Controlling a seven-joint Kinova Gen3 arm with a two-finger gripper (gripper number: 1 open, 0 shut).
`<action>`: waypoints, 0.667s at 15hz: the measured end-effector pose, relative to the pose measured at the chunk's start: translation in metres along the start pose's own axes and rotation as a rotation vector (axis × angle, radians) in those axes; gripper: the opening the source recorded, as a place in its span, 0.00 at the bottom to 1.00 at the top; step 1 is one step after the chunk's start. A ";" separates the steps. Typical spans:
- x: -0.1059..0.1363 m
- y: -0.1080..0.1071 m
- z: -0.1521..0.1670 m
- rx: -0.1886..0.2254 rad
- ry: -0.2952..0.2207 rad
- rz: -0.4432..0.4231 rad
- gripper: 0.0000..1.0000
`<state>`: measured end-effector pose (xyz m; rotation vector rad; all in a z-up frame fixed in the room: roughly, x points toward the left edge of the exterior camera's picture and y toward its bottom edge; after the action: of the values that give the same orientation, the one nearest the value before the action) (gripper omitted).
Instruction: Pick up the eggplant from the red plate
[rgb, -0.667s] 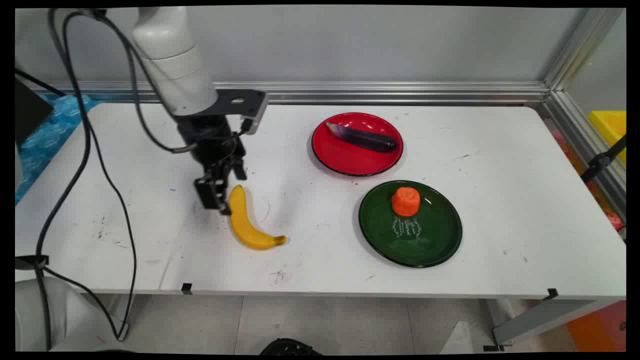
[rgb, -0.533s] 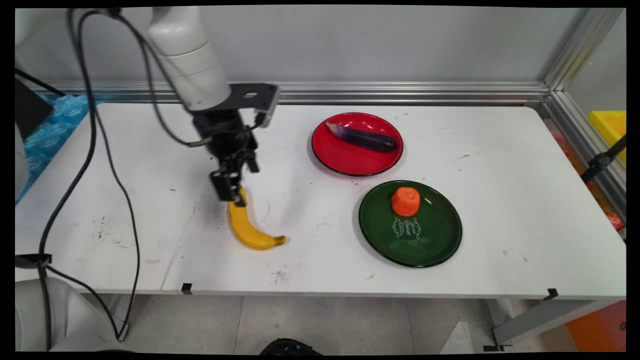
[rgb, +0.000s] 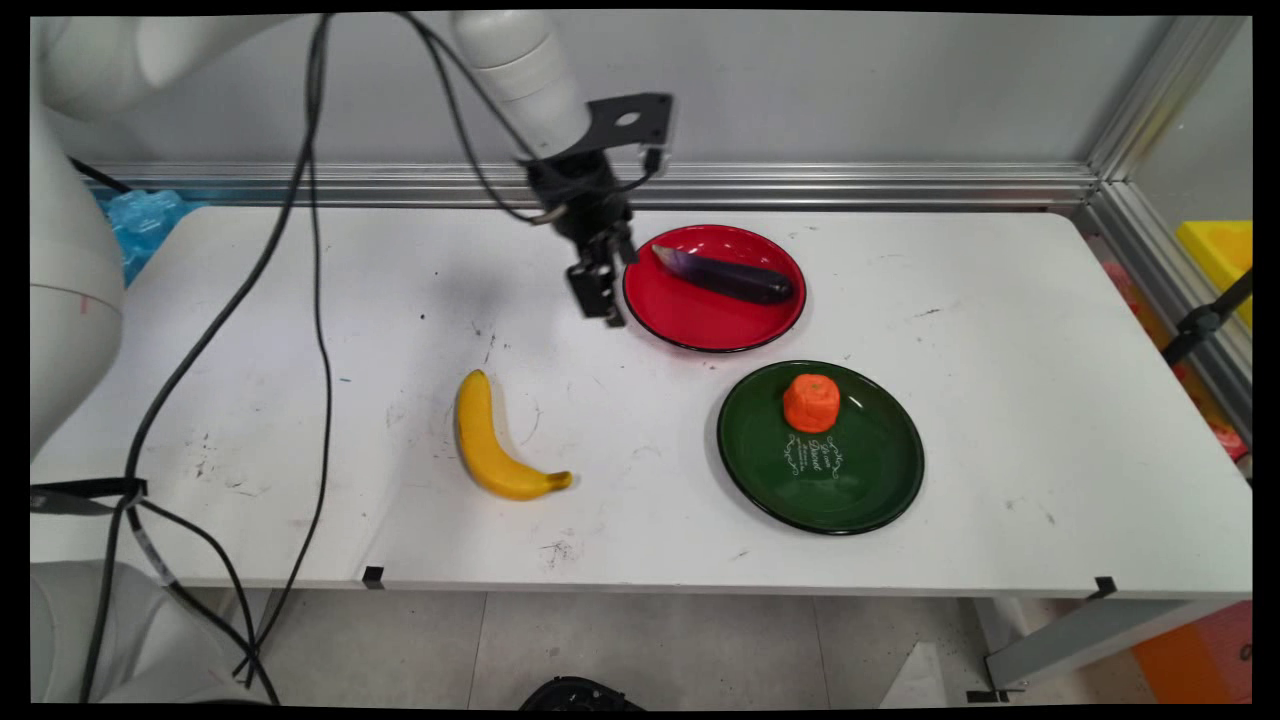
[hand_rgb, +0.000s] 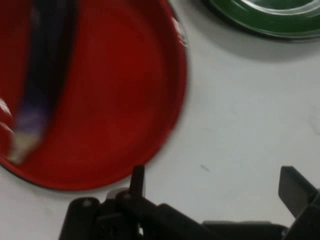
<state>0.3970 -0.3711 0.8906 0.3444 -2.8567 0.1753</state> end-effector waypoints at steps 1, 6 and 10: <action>0.003 -0.007 0.002 0.011 0.008 0.001 1.00; 0.017 -0.054 0.026 0.066 0.059 0.020 1.00; 0.026 -0.088 0.053 0.084 0.102 0.039 1.00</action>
<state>0.3820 -0.4693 0.8547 0.2878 -2.7619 0.3114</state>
